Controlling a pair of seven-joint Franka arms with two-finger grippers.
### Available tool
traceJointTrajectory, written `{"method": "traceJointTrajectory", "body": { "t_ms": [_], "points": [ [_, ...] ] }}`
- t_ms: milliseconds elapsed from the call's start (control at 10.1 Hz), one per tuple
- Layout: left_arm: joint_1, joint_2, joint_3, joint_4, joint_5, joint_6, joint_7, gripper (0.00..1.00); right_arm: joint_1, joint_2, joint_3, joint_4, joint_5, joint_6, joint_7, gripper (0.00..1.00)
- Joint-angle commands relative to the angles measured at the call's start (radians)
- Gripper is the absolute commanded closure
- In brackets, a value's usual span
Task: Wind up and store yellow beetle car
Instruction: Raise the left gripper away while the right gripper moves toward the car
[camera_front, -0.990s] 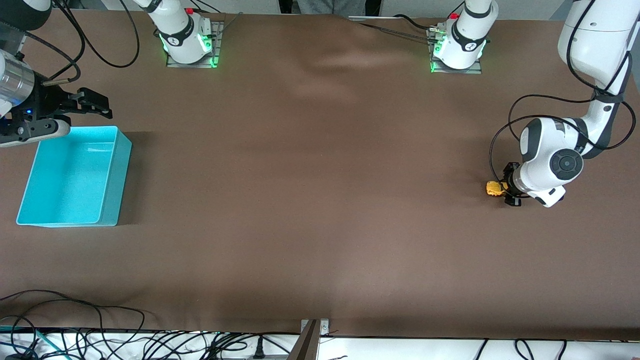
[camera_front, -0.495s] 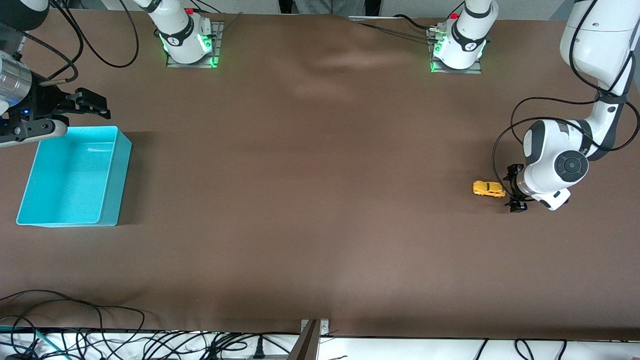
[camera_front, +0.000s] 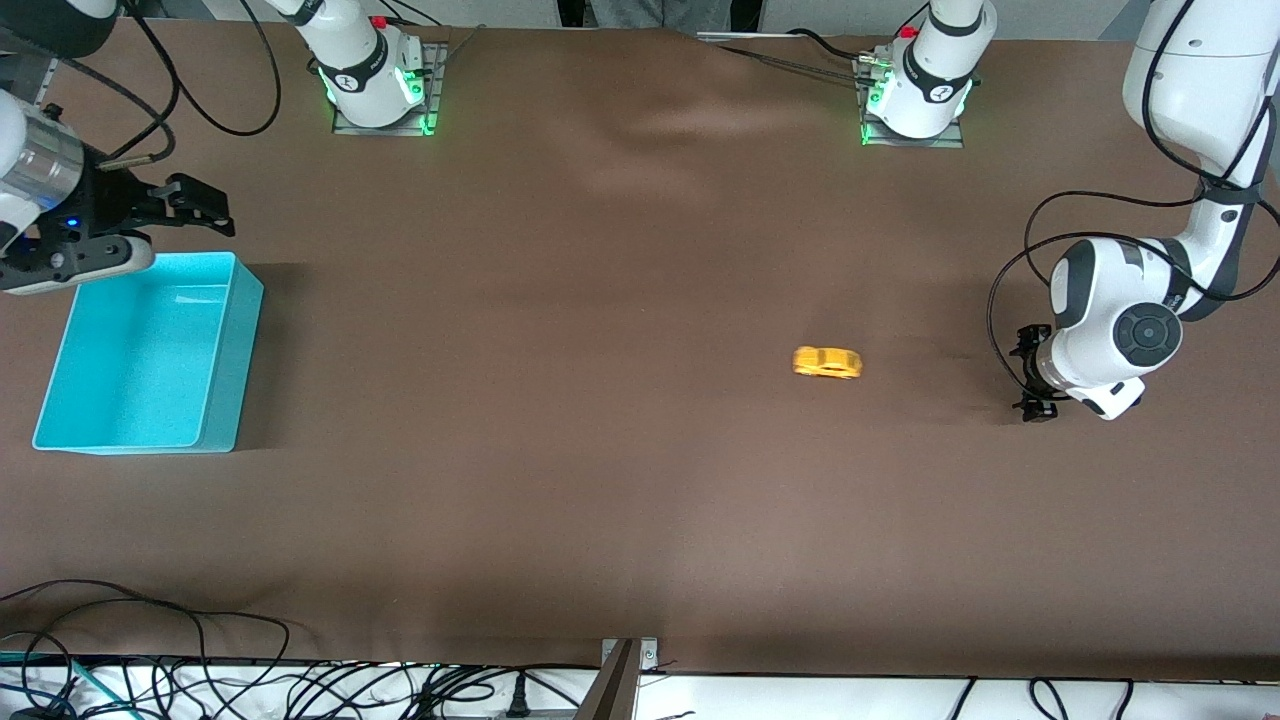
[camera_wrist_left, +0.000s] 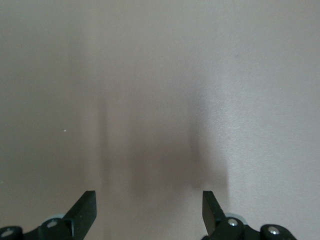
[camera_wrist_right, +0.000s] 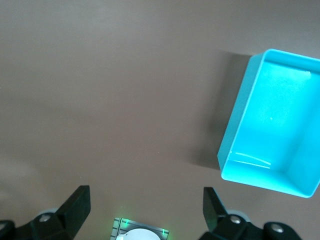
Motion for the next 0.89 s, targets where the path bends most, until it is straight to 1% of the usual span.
{"method": "traceJointTrajectory", "body": {
  "t_ms": [0, 99, 297, 495, 594, 792],
  "points": [
    [0.003, -0.024, -0.005, 0.085, -0.026, -0.147, 0.08, 0.06, 0.013, 0.005, 0.002, 0.03, -0.006, -0.015, -0.053, 0.0],
    [0.003, -0.024, -0.005, 0.127, -0.057, -0.198, 0.127, 0.06, 0.052, 0.008, 0.017, 0.035, -0.01, -0.013, -0.044, 0.0],
    [0.003, -0.024, -0.002, 0.223, -0.124, -0.3, 0.254, 0.06, 0.103, 0.0, 0.024, 0.03, -0.021, -0.037, -0.012, 0.0],
    [0.005, -0.021, -0.002, 0.323, -0.153, -0.4, 0.345, 0.06, 0.105, 0.0, 0.019, 0.033, -0.015, -0.059, -0.009, 0.0],
    [0.005, -0.018, -0.002, 0.358, -0.155, -0.437, 0.375, 0.06, 0.103, 0.002, 0.017, 0.032, -0.015, -0.062, -0.005, 0.0],
    [0.005, -0.018, -0.002, 0.432, -0.155, -0.534, 0.5, 0.06, 0.098, 0.01, 0.016, 0.032, -0.015, -0.045, -0.005, 0.0]
  ]
}}
